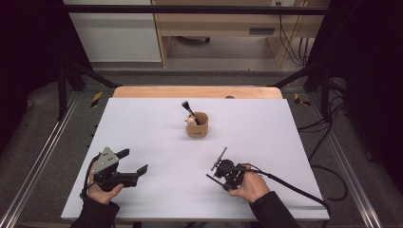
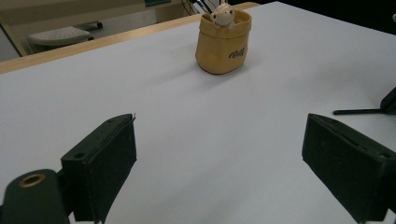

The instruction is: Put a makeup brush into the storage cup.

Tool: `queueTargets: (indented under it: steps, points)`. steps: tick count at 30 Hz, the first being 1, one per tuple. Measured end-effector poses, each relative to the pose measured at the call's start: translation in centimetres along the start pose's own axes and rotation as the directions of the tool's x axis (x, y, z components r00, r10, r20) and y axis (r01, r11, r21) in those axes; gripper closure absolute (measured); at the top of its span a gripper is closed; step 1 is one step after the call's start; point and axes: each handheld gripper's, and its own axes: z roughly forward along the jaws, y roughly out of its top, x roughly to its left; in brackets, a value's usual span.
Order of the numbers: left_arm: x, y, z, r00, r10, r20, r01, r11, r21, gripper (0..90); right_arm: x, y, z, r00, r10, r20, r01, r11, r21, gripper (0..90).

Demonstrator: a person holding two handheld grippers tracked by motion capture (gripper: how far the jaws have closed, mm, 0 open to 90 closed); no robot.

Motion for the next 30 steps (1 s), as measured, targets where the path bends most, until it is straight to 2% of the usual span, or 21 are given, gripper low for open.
queueTargets:
  steps: [5, 6, 18, 30]
  points:
    - [0.0, 0.0, 0.0, 1.0000, -0.001, 0.000, 0.001, 1.0000, -0.001, 9.4, 0.1, 0.0, -0.3, 0.9999, 0.016, -0.006, -0.016, 1.000, 0.006, 85.7]
    - [0.0, 0.0, 0.0, 1.0000, 0.000, 0.000, 0.000, 1.0000, -0.001, 9.4, 0.0, -0.1, -0.4, 1.0000, -0.004, -0.002, 0.004, 1.000, -0.005, 85.7]
    - [-0.2, 0.1, 0.1, 0.9999, 0.006, 0.008, -0.006, 1.0000, 0.003, 9.3, -0.4, -0.1, -2.6, 0.9994, 0.017, -0.029, -0.019, 0.997, -0.074, 85.7]
    - [-0.8, 0.5, 0.1, 0.9992, 0.024, 0.031, -0.024, 0.9997, 0.003, 9.1, -0.4, 0.8, -4.3, 0.9993, 0.001, -0.039, -0.007, 0.990, -0.140, 85.7]
